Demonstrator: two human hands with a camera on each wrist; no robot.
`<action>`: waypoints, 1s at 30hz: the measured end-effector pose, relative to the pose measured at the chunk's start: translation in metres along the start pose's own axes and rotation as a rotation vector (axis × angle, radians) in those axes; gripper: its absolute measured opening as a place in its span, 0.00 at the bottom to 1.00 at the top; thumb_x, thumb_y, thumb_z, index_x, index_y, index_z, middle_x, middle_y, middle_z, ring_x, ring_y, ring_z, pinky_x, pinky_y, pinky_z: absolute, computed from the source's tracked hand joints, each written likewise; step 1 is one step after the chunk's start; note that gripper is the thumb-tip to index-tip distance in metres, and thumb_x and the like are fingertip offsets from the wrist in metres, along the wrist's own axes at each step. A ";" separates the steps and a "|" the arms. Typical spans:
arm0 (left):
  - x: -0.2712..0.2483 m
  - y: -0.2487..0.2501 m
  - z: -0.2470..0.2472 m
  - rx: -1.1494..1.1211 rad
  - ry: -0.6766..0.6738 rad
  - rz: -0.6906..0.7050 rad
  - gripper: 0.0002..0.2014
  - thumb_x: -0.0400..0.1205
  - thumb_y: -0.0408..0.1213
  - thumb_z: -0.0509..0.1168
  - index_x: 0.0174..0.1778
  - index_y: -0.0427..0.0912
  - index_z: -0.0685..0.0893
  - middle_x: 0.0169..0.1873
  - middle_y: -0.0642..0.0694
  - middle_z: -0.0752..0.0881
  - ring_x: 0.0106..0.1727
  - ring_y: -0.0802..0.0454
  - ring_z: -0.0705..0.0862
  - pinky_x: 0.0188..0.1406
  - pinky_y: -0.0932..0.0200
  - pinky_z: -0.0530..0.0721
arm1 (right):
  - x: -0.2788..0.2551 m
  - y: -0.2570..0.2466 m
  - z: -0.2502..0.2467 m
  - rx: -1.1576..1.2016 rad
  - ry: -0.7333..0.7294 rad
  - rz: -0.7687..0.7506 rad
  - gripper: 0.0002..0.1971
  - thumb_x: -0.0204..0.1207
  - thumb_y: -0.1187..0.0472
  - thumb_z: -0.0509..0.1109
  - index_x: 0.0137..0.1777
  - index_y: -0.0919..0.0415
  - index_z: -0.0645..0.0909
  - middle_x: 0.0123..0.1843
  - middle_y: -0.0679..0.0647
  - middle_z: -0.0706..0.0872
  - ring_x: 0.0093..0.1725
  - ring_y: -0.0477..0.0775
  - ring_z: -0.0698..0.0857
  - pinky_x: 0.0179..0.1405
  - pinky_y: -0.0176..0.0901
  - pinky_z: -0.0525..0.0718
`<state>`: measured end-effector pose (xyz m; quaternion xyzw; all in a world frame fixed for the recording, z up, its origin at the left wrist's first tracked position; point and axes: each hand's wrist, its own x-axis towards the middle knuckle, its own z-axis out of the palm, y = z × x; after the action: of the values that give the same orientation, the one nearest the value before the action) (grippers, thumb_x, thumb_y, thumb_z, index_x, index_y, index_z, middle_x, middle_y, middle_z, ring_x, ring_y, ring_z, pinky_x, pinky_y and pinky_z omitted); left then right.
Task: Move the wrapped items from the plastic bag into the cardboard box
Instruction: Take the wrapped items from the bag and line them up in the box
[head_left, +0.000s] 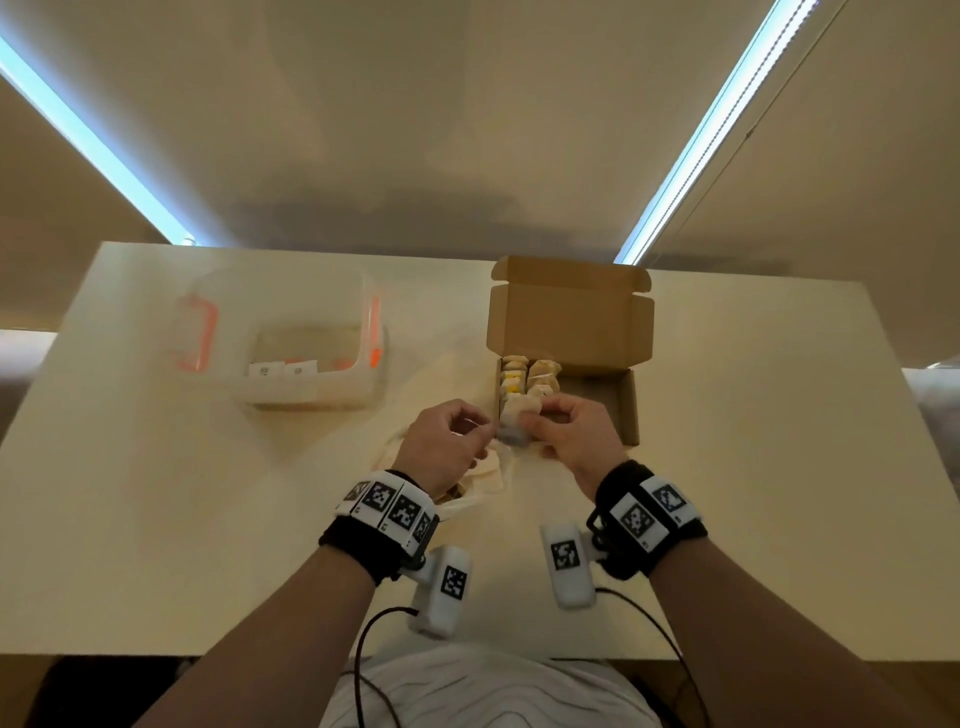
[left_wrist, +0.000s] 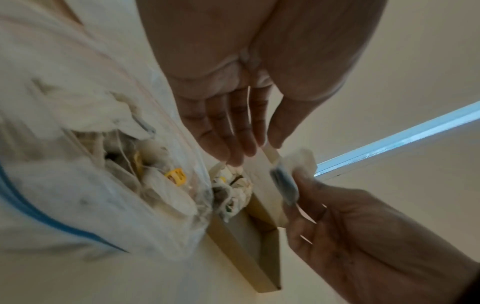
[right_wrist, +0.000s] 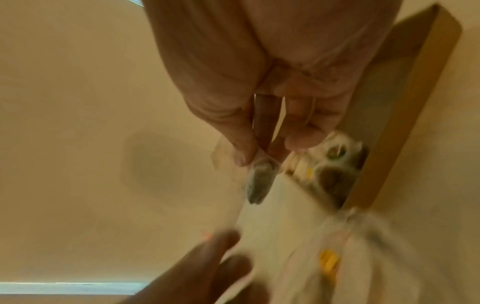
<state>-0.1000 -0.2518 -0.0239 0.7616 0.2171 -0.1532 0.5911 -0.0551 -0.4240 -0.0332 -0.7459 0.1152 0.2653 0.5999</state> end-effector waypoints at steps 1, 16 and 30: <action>0.004 -0.005 0.000 0.065 0.021 -0.035 0.02 0.80 0.37 0.72 0.45 0.43 0.86 0.36 0.47 0.90 0.38 0.50 0.89 0.42 0.53 0.89 | 0.012 0.005 -0.010 -0.059 0.059 0.006 0.04 0.74 0.62 0.78 0.45 0.52 0.88 0.46 0.51 0.91 0.47 0.51 0.87 0.46 0.46 0.85; 0.009 -0.031 -0.017 0.632 0.058 -0.308 0.11 0.85 0.38 0.64 0.51 0.41 0.92 0.53 0.43 0.90 0.58 0.43 0.86 0.55 0.56 0.82 | 0.124 0.048 -0.028 -0.629 0.083 0.250 0.04 0.74 0.55 0.77 0.45 0.47 0.86 0.49 0.52 0.88 0.49 0.56 0.87 0.50 0.47 0.87; 0.017 -0.040 0.010 0.755 -0.064 -0.042 0.16 0.80 0.31 0.67 0.64 0.44 0.86 0.63 0.43 0.86 0.62 0.45 0.84 0.64 0.55 0.80 | 0.039 0.021 0.006 -0.907 -0.316 -0.120 0.06 0.78 0.53 0.74 0.53 0.49 0.86 0.51 0.47 0.87 0.51 0.49 0.85 0.49 0.37 0.80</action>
<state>-0.1059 -0.2506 -0.0681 0.9160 0.1424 -0.2584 0.2719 -0.0348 -0.4182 -0.0721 -0.8882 -0.1476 0.3638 0.2386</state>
